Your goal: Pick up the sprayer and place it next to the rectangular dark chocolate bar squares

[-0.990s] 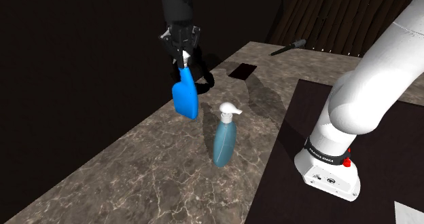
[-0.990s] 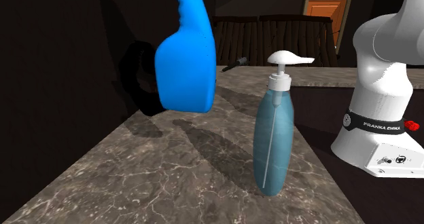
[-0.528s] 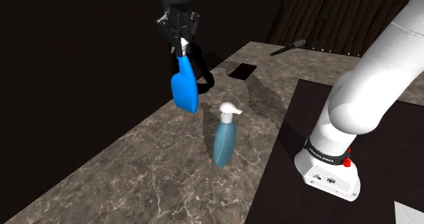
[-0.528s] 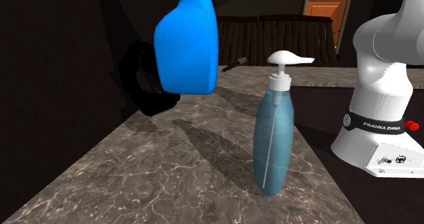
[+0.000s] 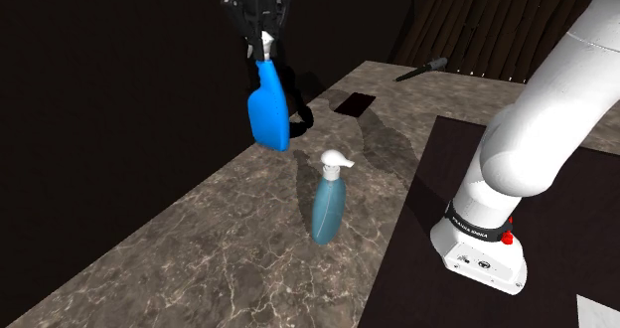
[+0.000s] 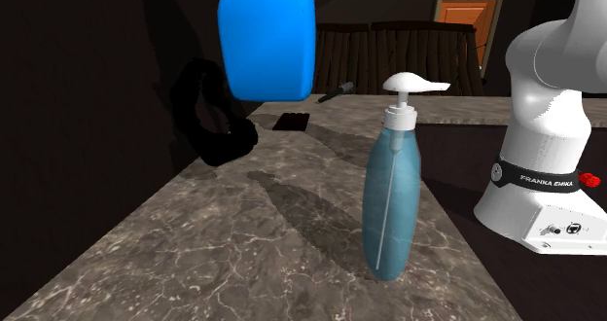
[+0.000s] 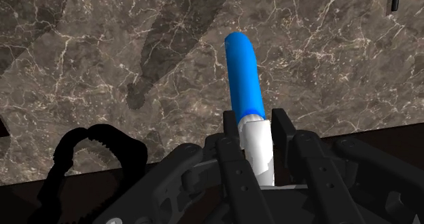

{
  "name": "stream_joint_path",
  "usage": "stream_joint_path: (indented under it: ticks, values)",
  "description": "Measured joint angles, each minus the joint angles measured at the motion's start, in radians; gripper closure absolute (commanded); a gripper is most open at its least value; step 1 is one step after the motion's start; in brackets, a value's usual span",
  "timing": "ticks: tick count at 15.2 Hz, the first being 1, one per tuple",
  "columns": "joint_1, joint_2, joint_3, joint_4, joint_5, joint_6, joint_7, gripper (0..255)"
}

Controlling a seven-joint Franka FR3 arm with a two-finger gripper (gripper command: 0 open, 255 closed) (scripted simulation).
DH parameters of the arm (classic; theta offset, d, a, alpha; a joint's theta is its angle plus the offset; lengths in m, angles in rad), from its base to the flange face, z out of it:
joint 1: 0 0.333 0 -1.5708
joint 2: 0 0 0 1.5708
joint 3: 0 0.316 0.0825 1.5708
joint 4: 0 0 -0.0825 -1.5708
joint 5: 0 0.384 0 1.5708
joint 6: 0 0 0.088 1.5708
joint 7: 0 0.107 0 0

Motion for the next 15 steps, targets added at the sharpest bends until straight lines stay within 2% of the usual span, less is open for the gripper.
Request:
stream_joint_path:
  ticks: [14, 15]
  values:
    - [0.005, 0.108, 0.02, 0.315, -0.039, -0.214, 0.036, 255]
    - [0.0, 0.1, 0.012, 0.308, -0.036, -0.215, 0.024, 255]
